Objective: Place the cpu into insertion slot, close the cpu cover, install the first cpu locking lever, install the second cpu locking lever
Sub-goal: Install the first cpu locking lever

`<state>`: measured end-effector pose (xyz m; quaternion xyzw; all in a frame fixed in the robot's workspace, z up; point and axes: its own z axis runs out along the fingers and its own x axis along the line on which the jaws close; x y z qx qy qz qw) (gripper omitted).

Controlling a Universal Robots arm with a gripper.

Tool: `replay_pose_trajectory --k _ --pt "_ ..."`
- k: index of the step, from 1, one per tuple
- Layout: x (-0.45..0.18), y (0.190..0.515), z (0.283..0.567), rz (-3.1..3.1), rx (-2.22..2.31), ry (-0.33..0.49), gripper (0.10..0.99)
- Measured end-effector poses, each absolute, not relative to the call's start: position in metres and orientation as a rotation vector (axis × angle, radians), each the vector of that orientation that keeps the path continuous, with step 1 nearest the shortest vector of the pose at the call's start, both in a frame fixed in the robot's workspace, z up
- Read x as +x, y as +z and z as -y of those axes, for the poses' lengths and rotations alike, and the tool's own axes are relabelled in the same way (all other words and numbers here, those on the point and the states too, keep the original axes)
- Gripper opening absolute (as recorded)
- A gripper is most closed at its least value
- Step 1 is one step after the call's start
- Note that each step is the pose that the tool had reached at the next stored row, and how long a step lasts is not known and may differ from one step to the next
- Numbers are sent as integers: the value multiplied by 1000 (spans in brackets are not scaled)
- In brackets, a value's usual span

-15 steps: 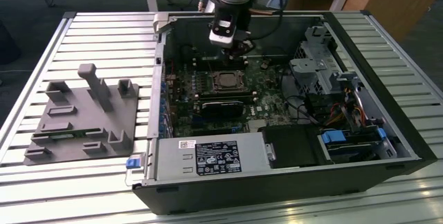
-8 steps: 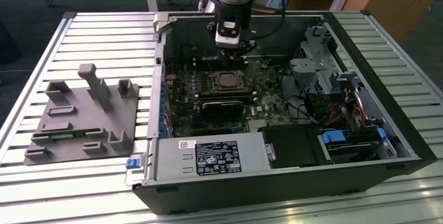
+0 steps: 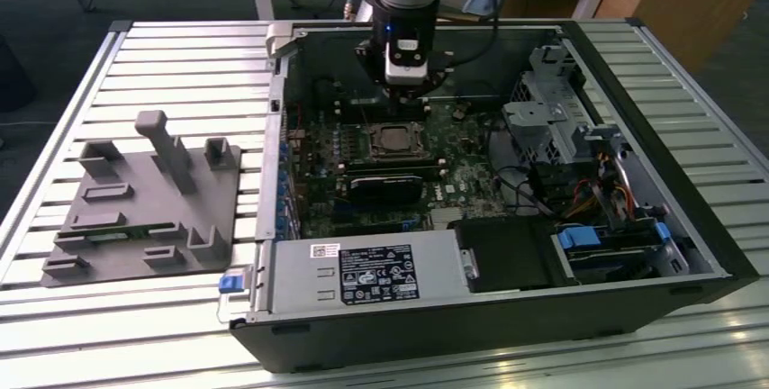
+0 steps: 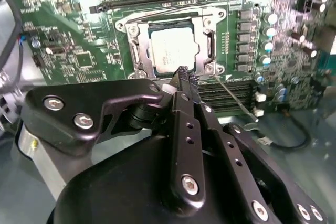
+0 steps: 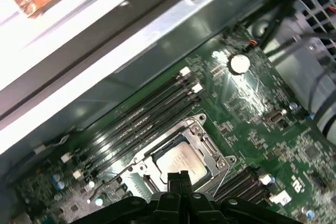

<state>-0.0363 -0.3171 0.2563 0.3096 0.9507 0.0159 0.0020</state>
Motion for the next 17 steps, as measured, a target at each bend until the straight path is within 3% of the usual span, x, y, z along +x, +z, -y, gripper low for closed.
replay_pose_trajectory --k 17 --pt "-36 256 317 -3102 500 50 106"
